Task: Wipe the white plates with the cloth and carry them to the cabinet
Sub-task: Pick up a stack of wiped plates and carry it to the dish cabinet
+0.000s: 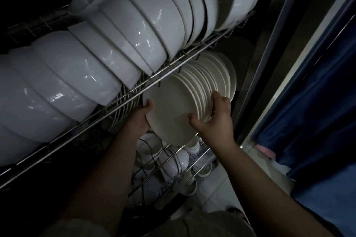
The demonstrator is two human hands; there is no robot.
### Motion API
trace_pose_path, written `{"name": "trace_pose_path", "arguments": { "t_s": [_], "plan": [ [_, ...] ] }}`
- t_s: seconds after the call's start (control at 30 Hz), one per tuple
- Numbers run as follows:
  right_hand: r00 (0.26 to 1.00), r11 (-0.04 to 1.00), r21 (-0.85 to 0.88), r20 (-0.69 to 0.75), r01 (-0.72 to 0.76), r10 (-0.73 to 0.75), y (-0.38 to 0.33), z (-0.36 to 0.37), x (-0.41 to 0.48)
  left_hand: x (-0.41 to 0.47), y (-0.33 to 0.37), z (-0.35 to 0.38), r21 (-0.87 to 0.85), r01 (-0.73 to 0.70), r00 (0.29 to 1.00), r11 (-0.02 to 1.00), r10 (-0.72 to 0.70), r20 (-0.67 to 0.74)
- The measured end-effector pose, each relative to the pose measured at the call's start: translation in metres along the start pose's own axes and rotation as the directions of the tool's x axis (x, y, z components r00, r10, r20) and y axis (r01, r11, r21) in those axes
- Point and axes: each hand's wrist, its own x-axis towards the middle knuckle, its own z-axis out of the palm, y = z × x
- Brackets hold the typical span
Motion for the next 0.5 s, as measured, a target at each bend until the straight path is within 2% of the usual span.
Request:
{"name": "trace_pose_path", "arguments": {
  "t_s": [0.2,0.37,0.5],
  "plan": [
    [1.000,0.999,-0.034,0.013,0.025,-0.025,0.001,0.002,-0.004,-0.002,-0.007,-0.006,0.023,0.000,1.000,1.000,0.001,-0.004],
    [0.999,0.999,-0.034,0.038,0.017,-0.016,-0.001,0.002,-0.007,-0.007,-0.012,-0.009,0.066,-0.073,0.997,0.995,0.074,-0.018],
    [0.992,0.998,-0.053,0.121,0.029,-0.023,-0.004,-0.003,-0.008,-0.011,-0.012,-0.006,0.122,-0.100,0.994,0.987,0.106,-0.041]
  ]
}}
